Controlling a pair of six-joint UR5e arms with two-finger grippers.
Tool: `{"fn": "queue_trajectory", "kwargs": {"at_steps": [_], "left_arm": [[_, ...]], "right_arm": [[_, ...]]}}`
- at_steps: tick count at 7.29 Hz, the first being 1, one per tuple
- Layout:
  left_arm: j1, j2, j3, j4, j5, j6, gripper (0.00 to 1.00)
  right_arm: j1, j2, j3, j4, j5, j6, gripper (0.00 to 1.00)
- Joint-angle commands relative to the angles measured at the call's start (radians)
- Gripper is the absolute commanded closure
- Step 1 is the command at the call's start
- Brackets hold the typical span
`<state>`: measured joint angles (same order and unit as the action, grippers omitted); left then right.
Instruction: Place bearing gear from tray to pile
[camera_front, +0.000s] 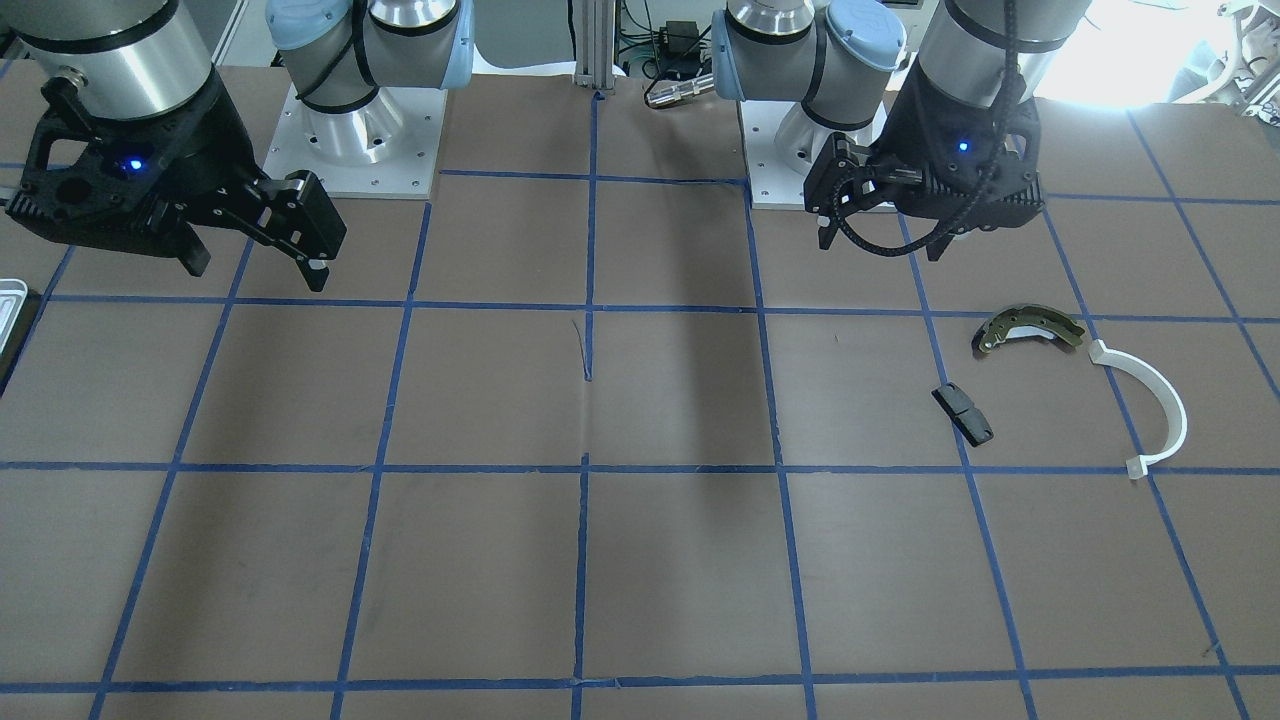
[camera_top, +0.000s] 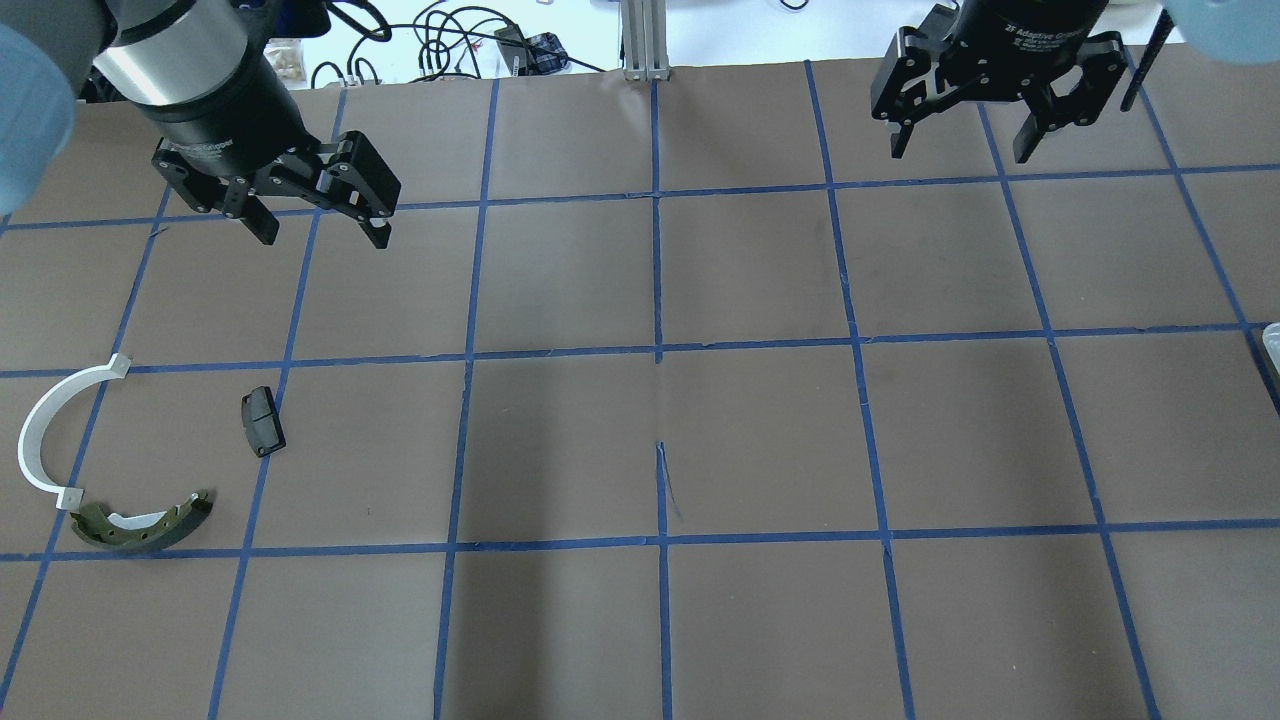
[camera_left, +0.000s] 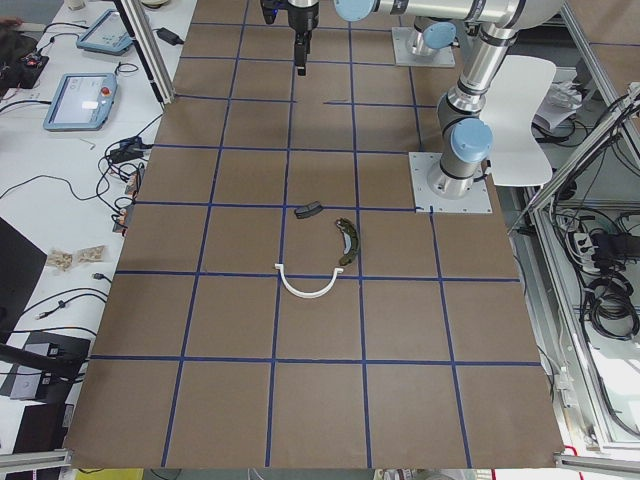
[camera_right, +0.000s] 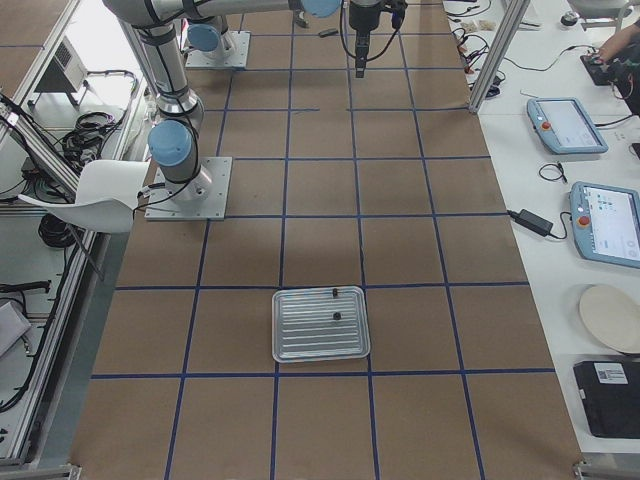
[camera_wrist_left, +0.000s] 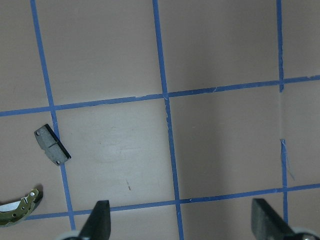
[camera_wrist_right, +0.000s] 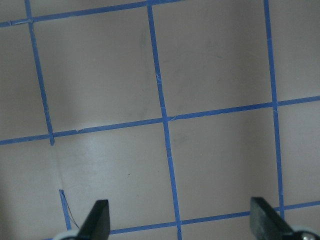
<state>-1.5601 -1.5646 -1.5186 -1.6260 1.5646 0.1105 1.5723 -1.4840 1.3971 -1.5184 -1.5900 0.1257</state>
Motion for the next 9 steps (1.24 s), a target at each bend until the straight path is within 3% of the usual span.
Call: {"fn": "queue_trajectory", "kwargs": {"at_steps": [1,2,3,5,7,9], "left_arm": [[0.0,0.0,0.0,0.0,0.0,0.0,0.0],[0.0,0.0,0.0,0.0,0.0,0.0,0.0],[0.0,0.0,0.0,0.0,0.0,0.0,0.0],[0.0,0.001,0.0,0.0,0.0,0.0,0.0],[0.002,0.0,0.0,0.0,0.002,0.0,0.0],[0.0,0.0,0.0,0.002,0.002,0.0,0.0]], "right_arm": [[-0.014,0.001,0.005,0.02,-0.004,-0.05,0.0],[-0.046,0.005,-0.009,0.017,-0.005,-0.11,0.0],[-0.157,-0.007,-0.009,0.05,-0.04,-0.29,0.0],[-0.448,-0.018,-0.009,0.099,-0.059,-0.815,0.0],[-0.743,0.034,0.006,0.07,-0.068,-1.297,0.0],[-0.859,0.163,0.016,-0.067,-0.074,-1.636,0.0]]}}
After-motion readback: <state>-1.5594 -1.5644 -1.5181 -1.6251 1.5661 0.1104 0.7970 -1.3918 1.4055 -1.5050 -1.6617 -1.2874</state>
